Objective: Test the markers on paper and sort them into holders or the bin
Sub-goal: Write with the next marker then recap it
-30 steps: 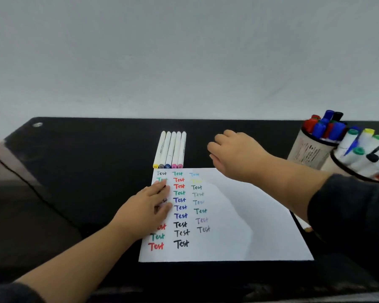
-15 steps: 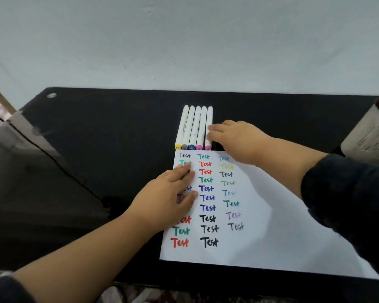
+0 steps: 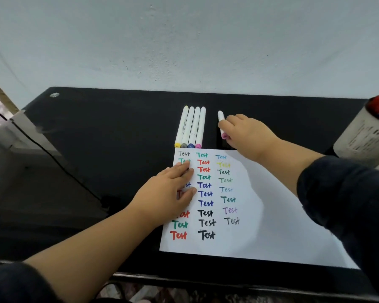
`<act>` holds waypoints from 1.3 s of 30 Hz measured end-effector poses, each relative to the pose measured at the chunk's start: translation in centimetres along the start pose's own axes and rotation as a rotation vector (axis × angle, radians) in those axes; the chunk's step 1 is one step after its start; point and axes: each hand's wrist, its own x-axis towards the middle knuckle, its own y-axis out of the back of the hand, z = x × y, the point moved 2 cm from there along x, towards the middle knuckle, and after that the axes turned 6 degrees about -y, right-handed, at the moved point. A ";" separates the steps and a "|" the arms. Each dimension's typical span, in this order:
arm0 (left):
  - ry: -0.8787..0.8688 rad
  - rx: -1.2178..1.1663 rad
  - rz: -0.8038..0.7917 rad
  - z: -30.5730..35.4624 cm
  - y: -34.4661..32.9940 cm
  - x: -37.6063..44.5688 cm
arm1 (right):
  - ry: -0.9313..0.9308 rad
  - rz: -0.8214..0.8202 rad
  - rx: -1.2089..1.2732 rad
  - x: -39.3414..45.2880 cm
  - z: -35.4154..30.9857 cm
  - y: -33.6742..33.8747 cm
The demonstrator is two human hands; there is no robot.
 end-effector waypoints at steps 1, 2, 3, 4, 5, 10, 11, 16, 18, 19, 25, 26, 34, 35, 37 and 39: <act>0.003 0.006 -0.003 -0.1 -0.1 0.0 | -0.060 0.081 0.091 -0.5 0.2 0.2; 0.005 0.015 -0.008 0.0 -0.1 0.0 | -0.145 0.128 0.197 -1.2 0.3 0.9; 0.007 0.027 -0.015 0.0 -0.1 0.0 | -0.248 0.163 0.304 -1.8 0.3 1.5; 0.006 0.042 -0.023 0.2 0.0 -0.1 | -0.353 0.175 0.411 -2.7 0.4 2.0; 0.006 0.059 -0.030 0.4 0.0 -0.1 | -0.446 0.186 0.542 -3.4 0.5 2.3; 0.026 0.171 -0.076 1.3 0.8 -0.3 | -0.770 0.360 1.101 -7.0 -0.5 4.2; 0.040 0.174 -0.084 1.4 0.9 -0.1 | -0.812 0.382 1.188 -7.5 -0.9 4.4; 0.172 -0.036 0.070 3.0 1.7 -1.0 | -0.881 0.425 1.506 -10.2 -2.8 6.1; 0.185 -0.163 0.192 3.9 1.9 -2.0 | -0.919 0.403 1.595 -10.9 -3.6 6.4; 0.184 -0.228 0.231 4.3 1.9 -2.6 | -0.942 0.391 1.655 -11.2 -4.1 6.5; 0.156 -0.655 0.233 5.4 1.7 -5.7 | -1.015 0.403 1.989 -12.3 -6.2 6.5; 0.146 -0.714 0.231 5.5 1.7 -6.2 | -1.030 0.407 2.005 -12.5 -6.5 6.4; 0.129 -0.746 0.318 5.5 1.1 -8.2 | -1.063 0.259 1.968 -14.0 -9.5 6.1; 0.123 -0.706 0.337 5.6 1.0 -8.3 | -1.054 0.226 1.913 -14.1 -9.9 6.1; 0.098 -0.580 0.377 5.9 0.9 -8.5 | -1.037 0.181 1.846 -14.1 -10.7 6.1; 0.057 -0.423 0.404 6.2 0.5 -8.6 | -1.036 0.162 1.855 -14.1 -11.3 6.1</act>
